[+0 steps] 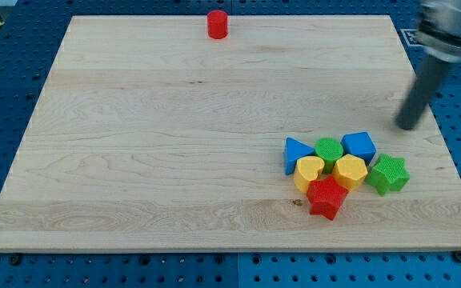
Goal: Push the red star left a bit
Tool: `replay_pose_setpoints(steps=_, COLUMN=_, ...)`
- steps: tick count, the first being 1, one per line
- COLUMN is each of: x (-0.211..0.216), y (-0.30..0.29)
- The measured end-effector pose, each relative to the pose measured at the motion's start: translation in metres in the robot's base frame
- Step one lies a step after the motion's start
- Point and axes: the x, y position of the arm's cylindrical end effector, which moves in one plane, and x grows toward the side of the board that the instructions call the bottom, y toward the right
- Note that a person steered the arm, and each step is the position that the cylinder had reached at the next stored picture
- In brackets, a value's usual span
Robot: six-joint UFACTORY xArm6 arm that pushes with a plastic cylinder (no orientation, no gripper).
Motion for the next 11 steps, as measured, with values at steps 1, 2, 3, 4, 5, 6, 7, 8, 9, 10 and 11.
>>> replay_pose_setpoints(steps=1, x=0.068, y=0.018)
replay_pose_setpoints(steps=2, x=0.120, y=-0.005)
replay_pose_setpoints(steps=3, x=0.117, y=-0.078)
replay_pose_setpoints(steps=4, x=0.112, y=-0.116)
replay_pose_setpoints(steps=5, x=0.112, y=-0.130)
replay_pose_setpoints(steps=6, x=0.112, y=-0.164)
replay_pose_setpoints(steps=7, x=0.112, y=-0.185)
replay_pose_setpoints(steps=8, x=0.112, y=-0.185)
replay_pose_setpoints(steps=9, x=0.112, y=-0.186)
replay_pose_setpoints(steps=10, x=0.112, y=-0.186)
replay_pose_setpoints(steps=11, x=0.112, y=-0.197)
